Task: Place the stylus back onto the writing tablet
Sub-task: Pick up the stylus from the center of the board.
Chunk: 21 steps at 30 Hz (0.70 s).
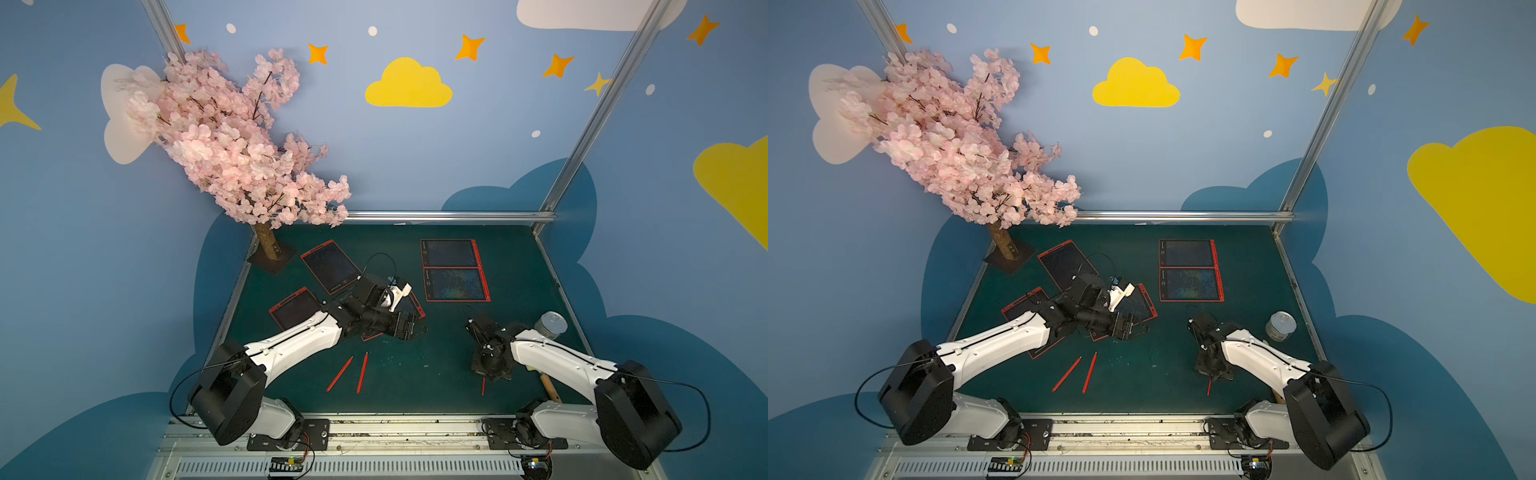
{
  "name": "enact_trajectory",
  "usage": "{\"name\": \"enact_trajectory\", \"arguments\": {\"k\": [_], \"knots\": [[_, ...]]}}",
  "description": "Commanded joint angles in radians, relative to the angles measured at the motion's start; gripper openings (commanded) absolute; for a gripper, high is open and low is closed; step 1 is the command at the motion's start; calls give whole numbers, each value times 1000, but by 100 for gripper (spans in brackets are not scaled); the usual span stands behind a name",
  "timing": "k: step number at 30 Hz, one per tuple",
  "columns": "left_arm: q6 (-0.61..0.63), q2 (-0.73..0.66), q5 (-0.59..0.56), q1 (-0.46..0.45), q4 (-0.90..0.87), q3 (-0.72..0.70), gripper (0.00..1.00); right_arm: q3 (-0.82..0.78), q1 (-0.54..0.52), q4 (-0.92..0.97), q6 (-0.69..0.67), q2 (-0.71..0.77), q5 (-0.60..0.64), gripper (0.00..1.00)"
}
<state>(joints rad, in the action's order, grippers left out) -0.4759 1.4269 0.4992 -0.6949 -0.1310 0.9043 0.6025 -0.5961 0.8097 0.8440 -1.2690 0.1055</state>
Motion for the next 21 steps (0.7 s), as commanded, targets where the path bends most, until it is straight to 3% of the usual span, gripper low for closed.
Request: {"name": "enact_trajectory", "arguments": {"k": [1, 21], "knots": [[5, 0, 12, -1, 11, -6, 98, 22, 2, -1, -18, 15, -14, 2], [-2, 7, 22, -5, 27, -16, 98, 22, 2, -34, -66, 46, -46, 1]]}}
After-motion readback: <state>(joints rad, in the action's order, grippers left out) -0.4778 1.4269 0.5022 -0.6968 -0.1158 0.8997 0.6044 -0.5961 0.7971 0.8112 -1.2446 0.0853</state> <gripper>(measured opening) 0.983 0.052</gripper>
